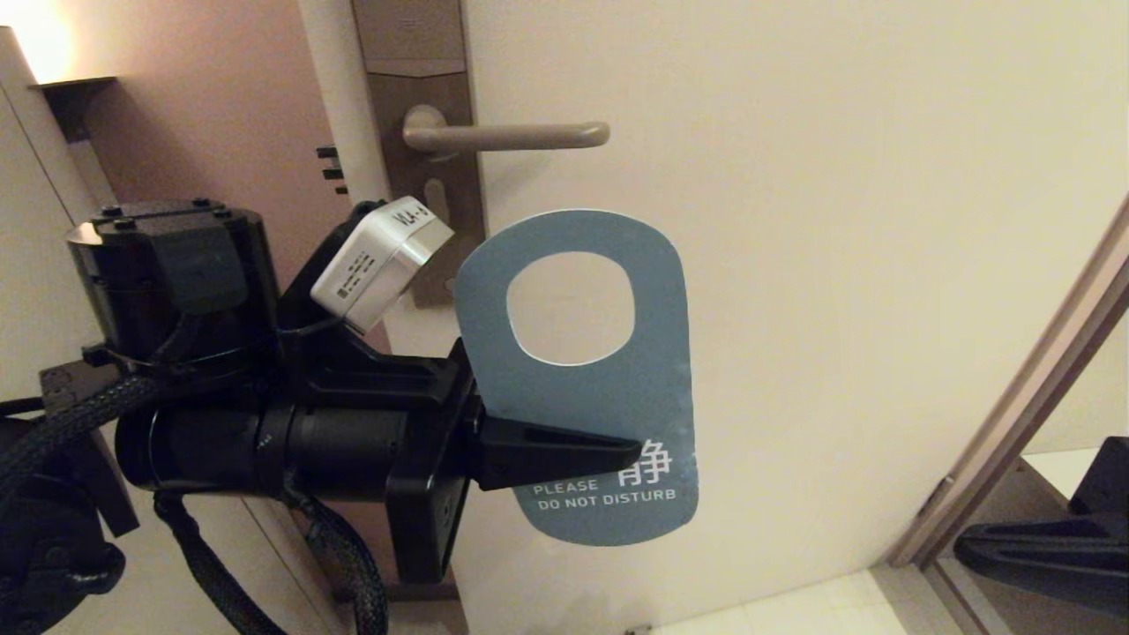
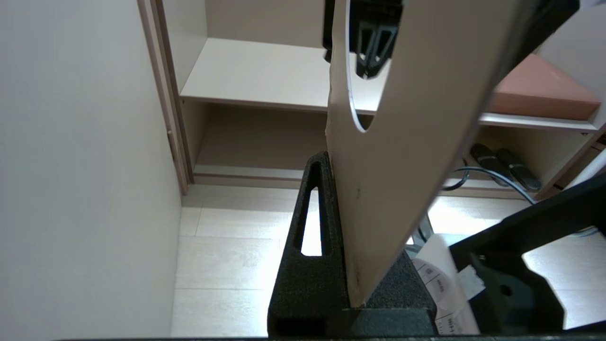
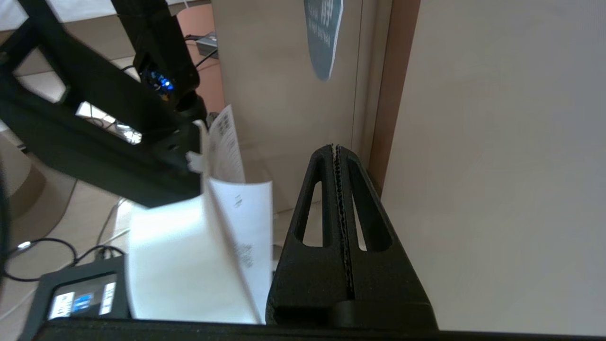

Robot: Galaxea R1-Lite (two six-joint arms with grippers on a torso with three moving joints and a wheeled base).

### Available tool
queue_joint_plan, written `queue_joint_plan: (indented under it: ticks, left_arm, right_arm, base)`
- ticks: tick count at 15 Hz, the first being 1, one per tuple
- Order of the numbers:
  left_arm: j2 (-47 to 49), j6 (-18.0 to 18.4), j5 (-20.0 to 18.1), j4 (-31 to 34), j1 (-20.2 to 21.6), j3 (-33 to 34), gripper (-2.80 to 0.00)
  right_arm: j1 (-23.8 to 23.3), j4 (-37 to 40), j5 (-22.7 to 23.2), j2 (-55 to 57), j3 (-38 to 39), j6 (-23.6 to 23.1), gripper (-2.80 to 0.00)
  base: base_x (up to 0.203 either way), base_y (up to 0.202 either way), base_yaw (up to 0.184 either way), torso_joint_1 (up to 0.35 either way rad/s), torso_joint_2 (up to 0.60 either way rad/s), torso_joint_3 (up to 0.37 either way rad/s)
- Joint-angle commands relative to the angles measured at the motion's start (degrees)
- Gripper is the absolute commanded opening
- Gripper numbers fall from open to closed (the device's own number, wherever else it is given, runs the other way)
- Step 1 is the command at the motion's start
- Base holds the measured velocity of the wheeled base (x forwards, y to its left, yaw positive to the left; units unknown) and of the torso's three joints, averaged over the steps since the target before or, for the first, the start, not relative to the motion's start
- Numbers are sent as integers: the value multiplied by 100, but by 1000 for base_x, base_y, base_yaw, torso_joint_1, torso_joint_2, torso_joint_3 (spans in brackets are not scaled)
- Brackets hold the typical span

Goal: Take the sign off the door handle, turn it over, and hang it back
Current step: Hand it to the other hand

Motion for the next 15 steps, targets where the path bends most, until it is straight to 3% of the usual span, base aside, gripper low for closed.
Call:
queue_joint_plan:
  ticks: [1,5,12,13,15]
  left_arm:
    - [128,13,-31,-21,2,-14,-280]
    - [292,11,-39,-21,2,-208,-280]
    - [467,13,-31,-21,7,-395,-280]
    - [471,16,-31,-21,11,-395,-280]
    - [523,17,-31,-21,3,-395,-280]
  right_arm:
    - [54,-306,34,450,-11,-5,-280]
    - [371,-1214,18,1089,-27,-6,-280]
    - [742,-1241,-10,1417,-313,-24,-280]
    - [766,-1241,-10,1487,-368,-24,0]
    - [838,-1241,-10,1604,-423,-25,0]
  base:
    - [0,0,0,0,0,0]
    - [0,0,0,0,0,0]
    - [0,0,0,0,0,0]
    - [0,0,0,0,0,0]
    - [0,0,0,0,0,0]
